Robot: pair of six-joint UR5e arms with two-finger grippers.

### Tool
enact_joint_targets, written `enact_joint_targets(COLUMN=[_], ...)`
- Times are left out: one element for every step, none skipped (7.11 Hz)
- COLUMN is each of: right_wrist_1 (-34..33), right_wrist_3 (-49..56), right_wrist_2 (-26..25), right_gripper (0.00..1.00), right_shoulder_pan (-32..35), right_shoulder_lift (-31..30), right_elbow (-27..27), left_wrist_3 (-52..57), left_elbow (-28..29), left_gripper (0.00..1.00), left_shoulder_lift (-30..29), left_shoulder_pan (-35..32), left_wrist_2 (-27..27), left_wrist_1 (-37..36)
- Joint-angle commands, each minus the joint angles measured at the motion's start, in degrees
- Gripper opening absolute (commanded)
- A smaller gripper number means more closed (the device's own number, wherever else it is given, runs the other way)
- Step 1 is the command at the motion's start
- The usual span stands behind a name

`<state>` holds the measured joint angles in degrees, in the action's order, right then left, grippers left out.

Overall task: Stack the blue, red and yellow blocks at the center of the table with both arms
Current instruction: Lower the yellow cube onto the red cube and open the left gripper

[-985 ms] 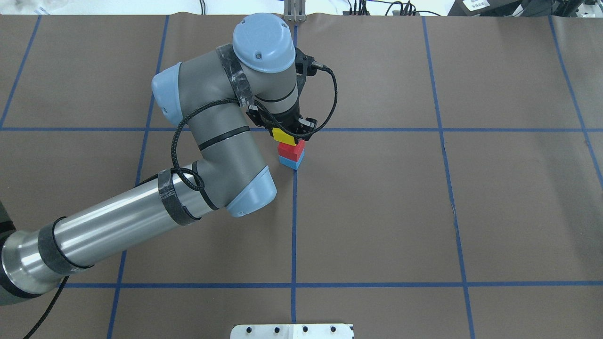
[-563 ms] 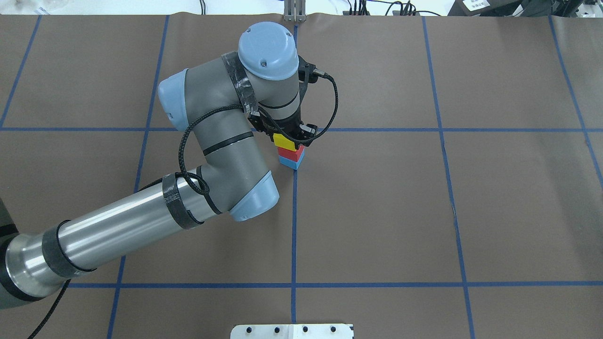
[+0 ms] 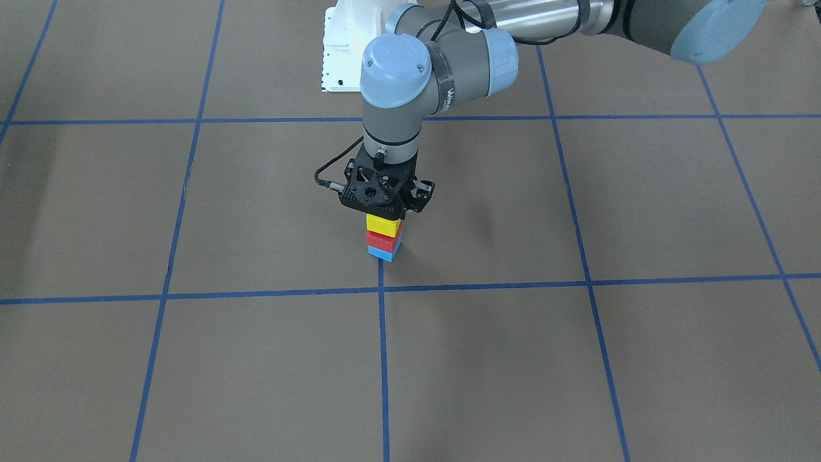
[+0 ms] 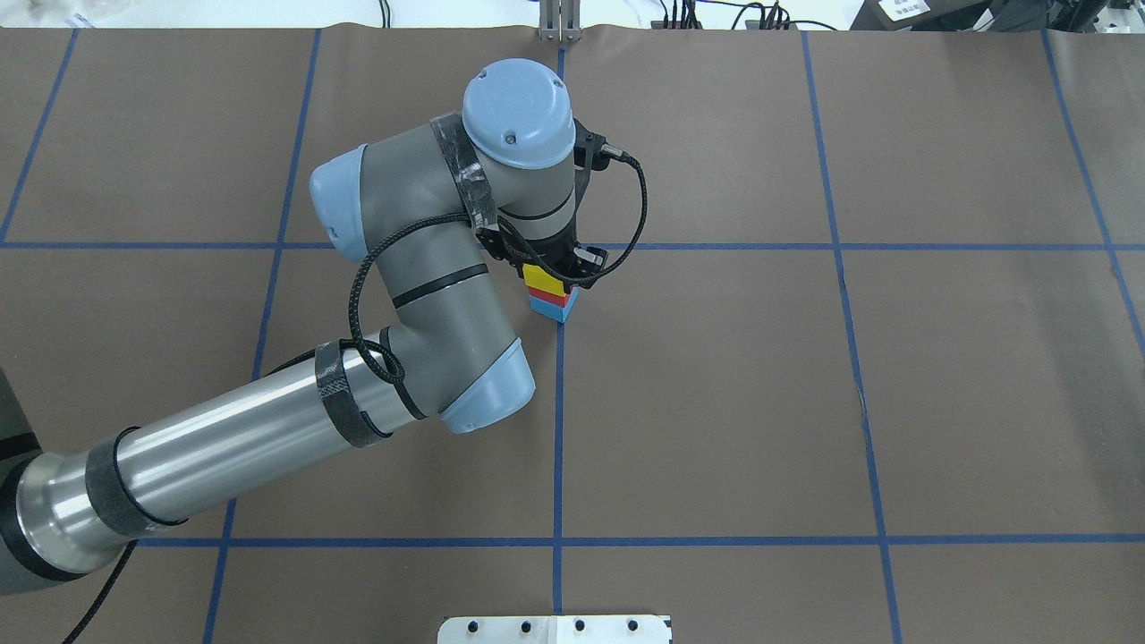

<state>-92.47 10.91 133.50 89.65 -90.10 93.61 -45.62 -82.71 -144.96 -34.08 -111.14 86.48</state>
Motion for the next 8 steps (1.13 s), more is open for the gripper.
enact_joint_targets(right_wrist_1=[0.01, 0.01, 0.01, 0.01, 0.01, 0.01, 0.01, 0.01], right_wrist_3=[0.07, 0.07, 0.07, 0.07, 0.07, 0.07, 0.16, 0.42], right_wrist_2=[0.0, 0.0, 0.0, 0.0, -0.09, 0.0, 0.09, 0.09], right_gripper=[1.0, 1.0, 1.0, 1.0, 1.0, 1.0, 1.0, 1.0], right_shoulder_pan=[0.0, 0.0, 0.0, 0.0, 0.0, 0.0, 0.0, 0.0], right_shoulder_lift=[0.01, 0.01, 0.18, 0.27, 0.27, 0.27, 0.36, 0.71], right_elbow=[0.0, 0.0, 0.0, 0.0, -0.09, 0.0, 0.0, 0.09], left_wrist_3=[0.0, -0.09, -0.78, -0.97, -0.97, -1.14, -1.14, -0.36], left_elbow=[0.54, 0.54, 0.62, 0.62, 0.54, -0.07, -2.6, -6.46], left_gripper=[0.49, 0.9, 0.99, 0.99, 0.99, 0.99, 0.99, 1.0], left_shoulder_lift=[-0.06, -0.06, 0.02, 0.02, 0.02, -0.06, -0.15, -0.06], left_shoulder_pan=[-0.02, -0.02, 0.15, 0.24, 0.24, 0.07, -1.85, -4.74], left_wrist_2=[0.22, 0.31, 0.39, 0.39, 0.39, 0.31, -0.13, -2.13], left_wrist_1=[0.0, 0.53, 2.97, 3.17, 3.17, 2.73, 1.51, -4.51])
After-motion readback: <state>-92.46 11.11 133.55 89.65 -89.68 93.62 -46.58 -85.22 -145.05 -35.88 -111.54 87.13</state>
